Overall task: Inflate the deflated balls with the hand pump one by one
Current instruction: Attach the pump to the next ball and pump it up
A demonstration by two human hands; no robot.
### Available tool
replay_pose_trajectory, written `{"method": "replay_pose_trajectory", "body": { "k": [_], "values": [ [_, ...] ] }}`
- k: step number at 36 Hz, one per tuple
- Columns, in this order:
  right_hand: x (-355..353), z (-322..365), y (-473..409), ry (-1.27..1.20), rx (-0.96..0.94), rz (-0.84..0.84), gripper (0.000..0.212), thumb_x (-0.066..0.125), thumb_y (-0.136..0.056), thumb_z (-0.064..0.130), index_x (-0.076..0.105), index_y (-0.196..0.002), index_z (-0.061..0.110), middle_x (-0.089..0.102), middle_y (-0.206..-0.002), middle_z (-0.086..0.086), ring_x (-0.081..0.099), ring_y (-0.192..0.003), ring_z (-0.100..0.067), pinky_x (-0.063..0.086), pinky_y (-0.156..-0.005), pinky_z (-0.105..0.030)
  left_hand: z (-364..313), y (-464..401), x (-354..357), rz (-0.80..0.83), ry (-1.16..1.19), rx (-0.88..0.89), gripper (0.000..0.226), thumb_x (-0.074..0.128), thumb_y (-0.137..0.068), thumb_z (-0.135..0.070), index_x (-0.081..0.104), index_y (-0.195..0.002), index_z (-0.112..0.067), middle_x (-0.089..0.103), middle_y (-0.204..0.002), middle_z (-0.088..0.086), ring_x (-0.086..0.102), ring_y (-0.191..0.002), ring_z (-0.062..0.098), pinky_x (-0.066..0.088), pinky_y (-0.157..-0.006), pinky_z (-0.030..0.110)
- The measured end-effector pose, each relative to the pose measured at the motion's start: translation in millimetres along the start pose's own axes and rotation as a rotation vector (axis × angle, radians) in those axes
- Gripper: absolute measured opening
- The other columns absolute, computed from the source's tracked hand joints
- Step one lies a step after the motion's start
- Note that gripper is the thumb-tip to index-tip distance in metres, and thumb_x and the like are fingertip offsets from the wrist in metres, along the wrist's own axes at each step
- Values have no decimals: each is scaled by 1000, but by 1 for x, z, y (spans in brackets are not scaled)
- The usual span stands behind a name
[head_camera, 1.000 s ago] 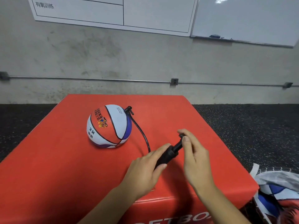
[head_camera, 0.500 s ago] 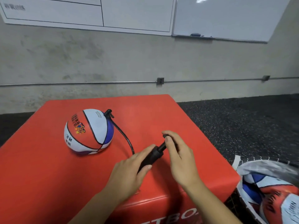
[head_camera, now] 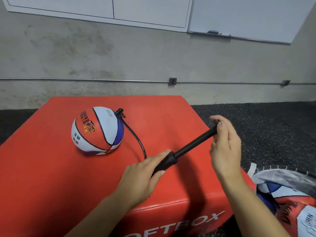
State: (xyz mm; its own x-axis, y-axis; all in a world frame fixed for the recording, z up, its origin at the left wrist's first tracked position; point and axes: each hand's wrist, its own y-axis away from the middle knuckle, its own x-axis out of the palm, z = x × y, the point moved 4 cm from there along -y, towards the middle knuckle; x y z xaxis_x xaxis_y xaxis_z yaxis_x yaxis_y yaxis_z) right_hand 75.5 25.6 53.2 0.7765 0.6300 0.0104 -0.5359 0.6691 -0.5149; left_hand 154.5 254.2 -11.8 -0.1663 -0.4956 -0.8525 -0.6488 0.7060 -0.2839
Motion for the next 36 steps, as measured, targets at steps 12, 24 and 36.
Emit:
{"method": "replay_pose_trajectory", "body": {
  "k": [12,24,36],
  "values": [
    [57,9,53,198,-50,216,31,40,-108,36,68,-120,37,70,-109,24,66,-105,0,47,-94,-20,6,6,-7,-18,82,-2,65,46,-100,-49,13,-155,-62,58,-144,-21,65,-120,18,54,-92,42],
    [68,-3,65,275,-10,309,29,41,-106,39,67,-117,38,69,-101,27,68,-96,-2,50,-88,-29,7,2,-6,-23,70,-23,65,49,-102,-49,15,-156,-59,52,-150,-27,60,-129,11,54,-95,41],
    [14,4,24,144,-40,151,30,46,-106,37,71,-120,28,70,-100,24,65,-97,4,49,-87,-27,-5,-1,-4,21,-46,-1,67,50,-106,-45,8,-156,-62,58,-142,-23,66,-114,14,51,-90,38]
  ]
}}
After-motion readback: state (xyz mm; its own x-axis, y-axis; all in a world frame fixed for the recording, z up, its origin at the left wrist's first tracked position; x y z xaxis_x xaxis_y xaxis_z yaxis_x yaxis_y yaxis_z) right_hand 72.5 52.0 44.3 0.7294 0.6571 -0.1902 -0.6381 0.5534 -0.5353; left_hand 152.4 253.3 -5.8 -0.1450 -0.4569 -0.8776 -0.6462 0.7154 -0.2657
